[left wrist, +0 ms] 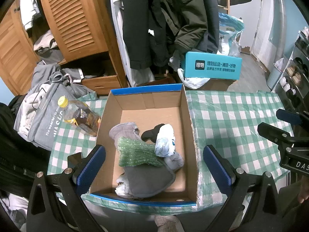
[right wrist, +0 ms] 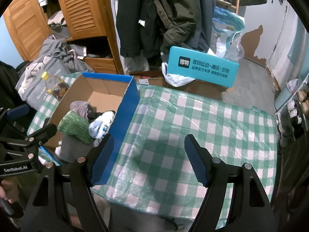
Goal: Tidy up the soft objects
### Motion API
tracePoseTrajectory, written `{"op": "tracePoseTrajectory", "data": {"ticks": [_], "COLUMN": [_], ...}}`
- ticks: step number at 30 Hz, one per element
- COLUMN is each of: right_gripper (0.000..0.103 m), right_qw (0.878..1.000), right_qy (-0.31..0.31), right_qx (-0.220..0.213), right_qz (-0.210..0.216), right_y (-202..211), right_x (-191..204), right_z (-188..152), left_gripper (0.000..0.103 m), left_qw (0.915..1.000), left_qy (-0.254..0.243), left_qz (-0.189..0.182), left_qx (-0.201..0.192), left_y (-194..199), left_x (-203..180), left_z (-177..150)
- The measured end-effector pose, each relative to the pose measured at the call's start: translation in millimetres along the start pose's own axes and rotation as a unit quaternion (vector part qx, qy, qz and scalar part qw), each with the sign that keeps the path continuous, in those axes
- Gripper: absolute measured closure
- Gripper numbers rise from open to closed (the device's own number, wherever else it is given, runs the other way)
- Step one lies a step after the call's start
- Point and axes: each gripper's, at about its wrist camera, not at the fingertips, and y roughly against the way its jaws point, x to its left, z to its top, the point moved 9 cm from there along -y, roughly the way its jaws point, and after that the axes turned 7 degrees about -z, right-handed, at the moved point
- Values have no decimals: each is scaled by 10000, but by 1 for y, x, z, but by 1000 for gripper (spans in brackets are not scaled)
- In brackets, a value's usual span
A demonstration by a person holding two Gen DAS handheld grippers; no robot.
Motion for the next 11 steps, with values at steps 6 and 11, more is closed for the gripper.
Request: {"op": "tracePoseTrajectory", "data": {"ticks": [6, 11], "right_gripper": [28, 29], "right_qw": [10000, 10000], "right_qy": [8, 4], "right_qx": [5, 4], "right_qz": [-4, -5], "right_y": [0, 0], "right_x": [0, 0], "right_z": [0, 1], "left_gripper": [1, 1], "left_qw": [10000, 10000], "left_qy": [-3, -3], "left_qz": [0, -20], "left_qx": [-4, 3], "left_y": [0, 1], "left_x": [-1, 0], "left_z": [0, 0]}}
